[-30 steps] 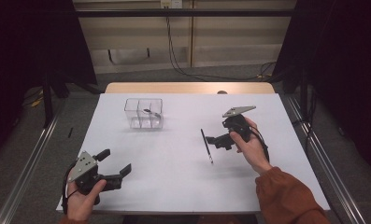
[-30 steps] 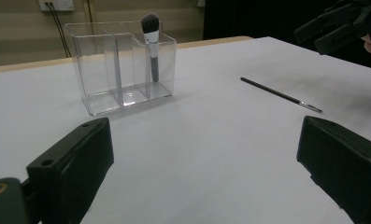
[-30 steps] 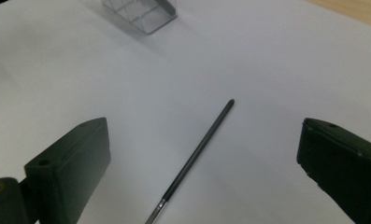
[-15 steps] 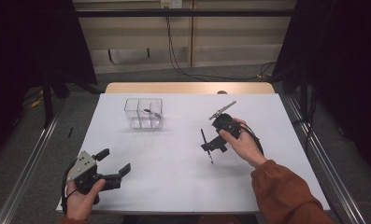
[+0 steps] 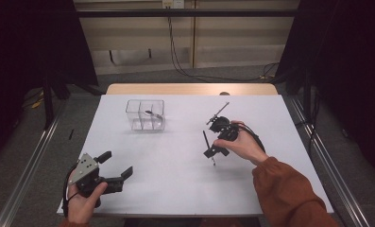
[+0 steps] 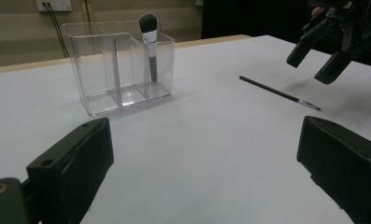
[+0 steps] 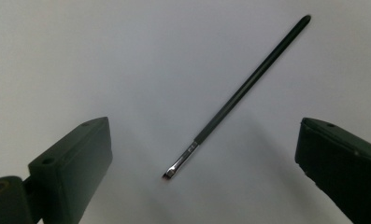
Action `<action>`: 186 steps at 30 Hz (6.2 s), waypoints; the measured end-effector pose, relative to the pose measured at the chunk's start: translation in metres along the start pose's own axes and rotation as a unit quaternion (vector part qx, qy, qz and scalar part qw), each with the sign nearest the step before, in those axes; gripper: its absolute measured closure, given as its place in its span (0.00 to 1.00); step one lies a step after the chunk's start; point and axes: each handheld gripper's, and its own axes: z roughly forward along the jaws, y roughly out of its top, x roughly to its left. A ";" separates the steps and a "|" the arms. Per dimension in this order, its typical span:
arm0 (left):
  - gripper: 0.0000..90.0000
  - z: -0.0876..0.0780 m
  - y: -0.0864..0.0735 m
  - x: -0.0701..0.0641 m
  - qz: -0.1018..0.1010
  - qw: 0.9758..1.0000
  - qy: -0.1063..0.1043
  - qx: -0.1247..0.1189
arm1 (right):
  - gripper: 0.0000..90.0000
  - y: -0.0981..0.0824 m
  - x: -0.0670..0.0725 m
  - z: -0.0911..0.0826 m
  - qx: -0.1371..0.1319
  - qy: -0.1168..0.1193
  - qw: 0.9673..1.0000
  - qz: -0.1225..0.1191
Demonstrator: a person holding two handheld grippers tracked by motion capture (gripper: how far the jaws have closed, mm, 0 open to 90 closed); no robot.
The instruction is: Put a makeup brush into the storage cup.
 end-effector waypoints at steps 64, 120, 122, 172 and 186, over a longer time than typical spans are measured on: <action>0.04 0.003 0.000 -0.002 0.018 1.000 -0.006 0.015 | 0.95 0.014 0.008 0.034 0.137 -0.065 0.988 0.030; 0.03 0.001 0.000 0.000 0.018 1.000 -0.004 0.012 | 0.96 -0.024 -0.005 -0.015 -0.183 -0.010 0.982 0.033; 0.03 0.001 0.000 0.000 0.018 1.000 -0.004 0.012 | 0.96 -0.026 -0.005 -0.017 -0.199 -0.008 0.979 0.032; 0.03 -0.001 0.005 -0.006 0.022 1.000 -0.016 0.005 | 0.96 -0.058 0.027 -0.024 -0.302 0.077 0.949 -0.052; 0.03 0.001 0.011 -0.008 0.023 0.999 -0.029 0.005 | 0.96 -0.050 0.045 -0.019 -0.281 0.104 0.950 -0.090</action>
